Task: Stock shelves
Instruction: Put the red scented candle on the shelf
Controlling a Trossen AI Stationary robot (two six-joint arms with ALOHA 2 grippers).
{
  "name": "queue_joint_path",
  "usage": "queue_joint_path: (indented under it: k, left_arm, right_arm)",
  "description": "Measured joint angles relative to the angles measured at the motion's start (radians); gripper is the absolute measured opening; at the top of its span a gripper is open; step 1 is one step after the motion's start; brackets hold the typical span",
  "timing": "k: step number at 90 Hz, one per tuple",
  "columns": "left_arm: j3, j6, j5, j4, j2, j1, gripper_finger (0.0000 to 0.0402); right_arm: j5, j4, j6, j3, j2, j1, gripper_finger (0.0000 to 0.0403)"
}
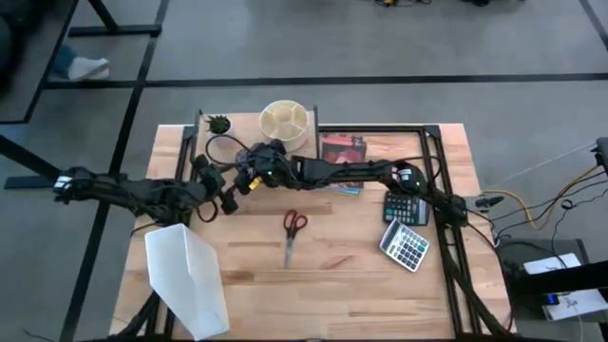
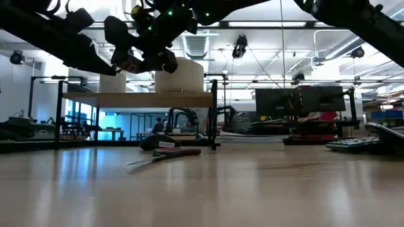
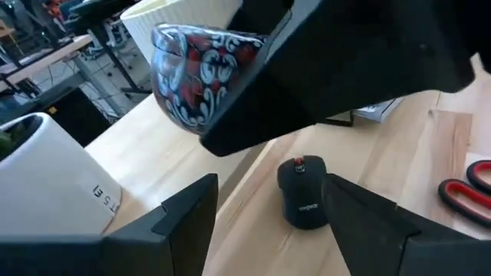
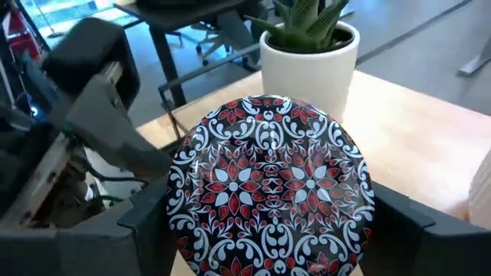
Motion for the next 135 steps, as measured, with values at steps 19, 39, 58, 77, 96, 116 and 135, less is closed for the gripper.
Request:
queue_joint_path:
  k: [19,39,58,77,96,116,135]
  left_arm:
    - [0.000,-0.031,-0.059,-0.002,0.046,0.000,0.0220]
    - [0.000,-0.039,-0.063,0.002,0.071,0.000,0.0220]
    - [0.000,-0.051,-0.077,0.011,0.092,0.001,0.0220]
    - [0.000,-0.071,-0.112,0.020,0.120,0.001,0.0220]
    - [0.000,-0.079,-0.122,0.078,0.151,0.001,0.0219]
    - [0.000,-0.114,-0.157,0.096,0.182,0.002,0.0219]
    - [0.000,-0.143,-0.192,0.105,0.196,0.002,0.0219]
  right_arm:
    - [-0.011,0.028,0.028,-0.002,0.048,-0.002,0.0274]
    - [0.010,0.075,0.035,0.002,0.061,-0.009,0.0275]
    - [0.045,0.079,0.027,0.002,0.071,-0.011,0.0279]
    - [0.074,0.076,0.026,-0.002,0.072,-0.016,0.0283]
    - [0.069,0.075,0.056,-0.004,0.072,-0.021,0.0292]
    - [0.072,0.074,0.079,-0.005,0.072,-0.021,0.0290]
    - [0.074,0.075,0.113,-0.010,0.072,-0.025,0.0299]
